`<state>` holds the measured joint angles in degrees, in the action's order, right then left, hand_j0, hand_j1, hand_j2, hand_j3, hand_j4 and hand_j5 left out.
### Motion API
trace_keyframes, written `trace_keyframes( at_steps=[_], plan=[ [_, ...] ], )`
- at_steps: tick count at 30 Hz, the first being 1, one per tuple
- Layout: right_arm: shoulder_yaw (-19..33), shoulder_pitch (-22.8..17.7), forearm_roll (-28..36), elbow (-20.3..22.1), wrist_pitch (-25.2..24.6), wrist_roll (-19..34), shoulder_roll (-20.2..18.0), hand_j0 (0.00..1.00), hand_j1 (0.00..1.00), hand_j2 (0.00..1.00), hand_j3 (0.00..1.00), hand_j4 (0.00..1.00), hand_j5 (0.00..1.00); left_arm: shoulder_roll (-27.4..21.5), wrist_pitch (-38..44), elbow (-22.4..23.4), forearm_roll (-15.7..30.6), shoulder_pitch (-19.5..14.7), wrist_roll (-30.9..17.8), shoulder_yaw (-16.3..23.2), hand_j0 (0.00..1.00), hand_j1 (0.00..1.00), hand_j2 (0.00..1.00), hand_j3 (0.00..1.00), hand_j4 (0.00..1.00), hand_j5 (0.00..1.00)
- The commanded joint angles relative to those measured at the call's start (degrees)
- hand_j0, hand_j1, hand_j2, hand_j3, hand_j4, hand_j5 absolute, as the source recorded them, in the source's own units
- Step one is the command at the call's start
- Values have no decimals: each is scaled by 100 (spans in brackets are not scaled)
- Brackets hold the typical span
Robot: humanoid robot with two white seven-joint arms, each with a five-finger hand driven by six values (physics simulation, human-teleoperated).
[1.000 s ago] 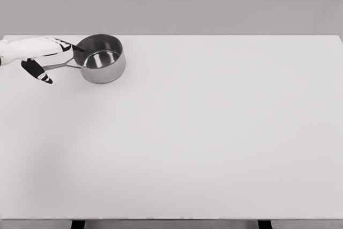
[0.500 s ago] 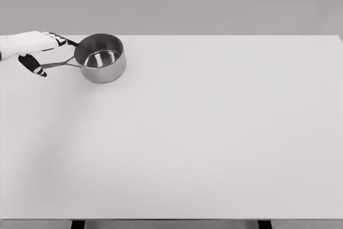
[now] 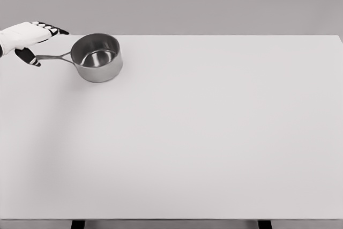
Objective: Rotate pot handle
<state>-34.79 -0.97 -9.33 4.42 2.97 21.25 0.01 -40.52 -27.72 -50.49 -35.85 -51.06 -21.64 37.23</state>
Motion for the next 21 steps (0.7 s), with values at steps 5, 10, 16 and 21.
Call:
trace_keyframes(
  at_steps=[5,10,16,21],
  plan=[
    [-1,0,2,7,2,2,-1,100,100,100,100,100,100,-88,-101,-40,34,-53,37,-5,100,100,100,100,100,100],
    [-1,0,2,7,2,2,-1,100,100,100,100,100,100,-703,-728,-435,736,202,37,-225,100,100,100,100,100,100],
    [-1,0,2,-2,2,2,-1,100,100,100,100,100,100,-1933,-728,-2623,1931,413,28,-295,100,100,100,100,100,100],
    [-1,0,2,-2,2,2,-1,100,100,100,100,100,100,-2329,-728,-4521,2337,1133,-7,-181,100,100,100,100,100,100]
  ],
)
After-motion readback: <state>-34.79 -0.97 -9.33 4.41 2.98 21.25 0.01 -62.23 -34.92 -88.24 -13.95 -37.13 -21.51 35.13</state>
